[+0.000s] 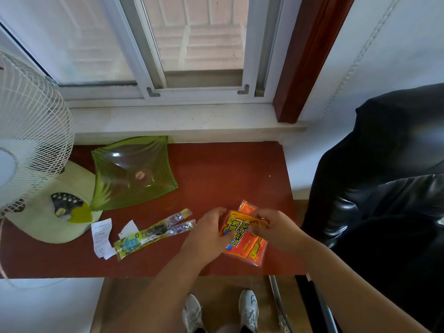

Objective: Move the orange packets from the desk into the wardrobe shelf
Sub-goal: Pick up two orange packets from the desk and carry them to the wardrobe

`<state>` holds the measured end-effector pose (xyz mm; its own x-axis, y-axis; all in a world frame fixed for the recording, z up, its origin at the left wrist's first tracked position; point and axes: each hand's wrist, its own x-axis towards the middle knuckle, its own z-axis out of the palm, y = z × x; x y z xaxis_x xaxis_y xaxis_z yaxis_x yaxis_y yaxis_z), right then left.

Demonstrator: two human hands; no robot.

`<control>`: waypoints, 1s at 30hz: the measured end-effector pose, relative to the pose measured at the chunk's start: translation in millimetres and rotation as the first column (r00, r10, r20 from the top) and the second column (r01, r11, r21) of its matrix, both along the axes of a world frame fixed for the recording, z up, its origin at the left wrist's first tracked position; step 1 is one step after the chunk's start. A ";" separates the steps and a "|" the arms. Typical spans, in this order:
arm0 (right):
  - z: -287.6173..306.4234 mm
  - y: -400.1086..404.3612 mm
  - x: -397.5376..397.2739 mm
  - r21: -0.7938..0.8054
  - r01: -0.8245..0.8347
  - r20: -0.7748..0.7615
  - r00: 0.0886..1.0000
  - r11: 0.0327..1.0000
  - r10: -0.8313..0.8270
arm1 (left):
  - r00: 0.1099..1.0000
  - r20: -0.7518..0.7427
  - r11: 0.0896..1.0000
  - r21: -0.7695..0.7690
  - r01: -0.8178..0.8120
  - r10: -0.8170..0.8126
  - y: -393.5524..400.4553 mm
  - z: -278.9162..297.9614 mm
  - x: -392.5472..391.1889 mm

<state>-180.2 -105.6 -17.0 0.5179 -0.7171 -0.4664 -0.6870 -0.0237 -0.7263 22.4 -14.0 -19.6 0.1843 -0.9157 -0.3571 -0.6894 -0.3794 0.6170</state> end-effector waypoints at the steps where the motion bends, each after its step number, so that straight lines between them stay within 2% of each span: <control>1: 7.5 0.3 1.3 0.009 0.013 0.040 0.999 1.000 -0.013 | 0.997 -0.066 0.999 -0.002 -0.043 0.043 -0.5 2.2 2.6; 5: 23.5 2.0 6.7 0.061 0.106 0.167 0.979 0.993 -0.115 | 0.982 -0.182 0.998 0.010 -0.055 0.056 4.7 7.7 10.7; 8: 15.8 5.6 11.1 0.172 0.272 0.299 0.901 0.947 -0.314 | 0.987 -0.157 0.999 -0.017 -0.038 0.034 12.6 12.3 10.2; 10: -3.3 6.2 10.6 0.169 0.401 0.277 0.857 0.900 -0.434 | 0.992 -0.119 0.998 -0.032 -0.054 0.049 18.1 14.1 10.3; 12: -28.0 4.7 6.3 0.027 0.437 0.056 0.897 0.899 -0.438 | 0.990 -0.101 0.995 -0.031 -0.098 0.094 22.3 14.5 11.1; 14: -47.7 9.0 2.8 -0.118 0.314 -0.275 0.901 0.942 -0.335 | 0.976 -0.132 0.984 -0.005 -0.176 0.174 24.3 15.1 12.5; 15: -53.0 14.1 2.9 -0.135 0.252 -0.384 0.878 0.958 -0.285 | 0.968 -0.142 0.978 0.008 -0.208 0.207 24.9 15.3 13.6; 17: -61.4 23.7 4.4 -0.133 0.204 -0.471 0.848 0.970 -0.243 | 0.961 -0.145 0.972 0.023 -0.235 0.236 26.8 14.7 16.4; 22: -80.8 30.9 6.7 -0.150 0.337 -0.412 0.833 0.929 -0.369 | 0.954 -0.152 0.966 0.016 -0.260 0.259 30.1 18.1 20.5; 30: -88.4 25.6 -5.3 0.038 0.604 -0.221 0.782 0.796 -0.583 | 0.939 -0.174 0.954 0.001 -0.300 0.295 31.9 26.2 21.5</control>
